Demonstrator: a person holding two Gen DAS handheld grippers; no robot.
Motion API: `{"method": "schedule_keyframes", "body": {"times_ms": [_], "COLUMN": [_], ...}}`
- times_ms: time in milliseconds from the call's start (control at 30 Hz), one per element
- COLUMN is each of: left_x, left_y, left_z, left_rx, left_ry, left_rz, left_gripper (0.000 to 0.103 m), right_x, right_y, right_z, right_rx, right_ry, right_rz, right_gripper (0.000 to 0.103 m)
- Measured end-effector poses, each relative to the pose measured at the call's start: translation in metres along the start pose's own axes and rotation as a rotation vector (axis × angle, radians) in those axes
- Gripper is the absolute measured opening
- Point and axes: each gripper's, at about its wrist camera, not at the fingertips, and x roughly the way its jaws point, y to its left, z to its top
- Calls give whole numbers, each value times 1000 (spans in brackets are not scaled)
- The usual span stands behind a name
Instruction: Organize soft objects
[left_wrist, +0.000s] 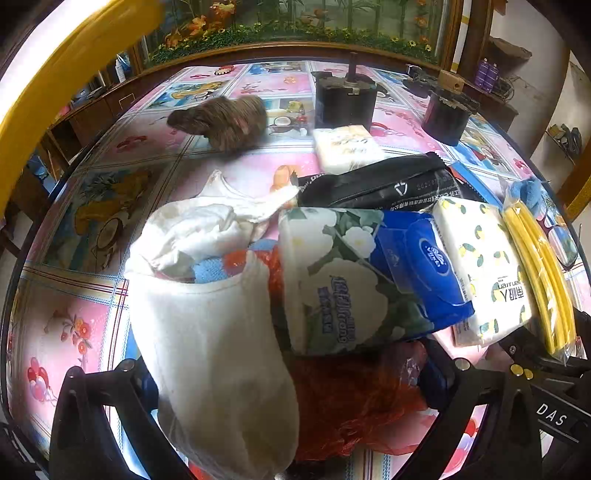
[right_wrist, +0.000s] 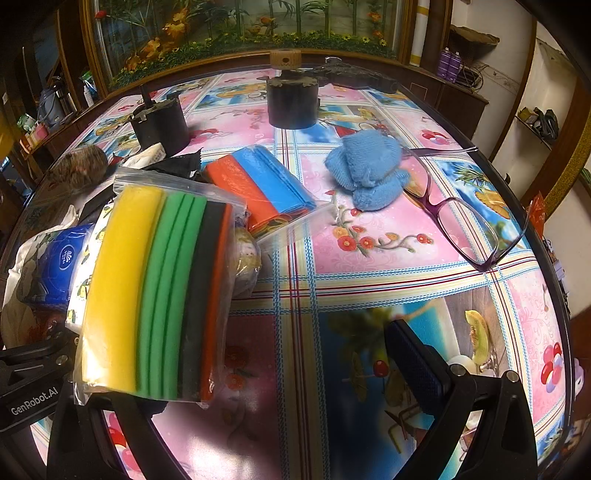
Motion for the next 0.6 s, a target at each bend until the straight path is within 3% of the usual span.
{"method": "schedule_keyframes", "body": {"times_ms": [600], "left_x": [0], "left_y": [0], "left_z": [0], "left_rx": [0], "left_ry": [0], "left_rz": [0], "left_gripper": [103], "right_x": [0], "right_y": [0], "right_z": [0], "right_rx": [0], "right_ry": [0], "right_rz": [0], "right_gripper": [102]}}
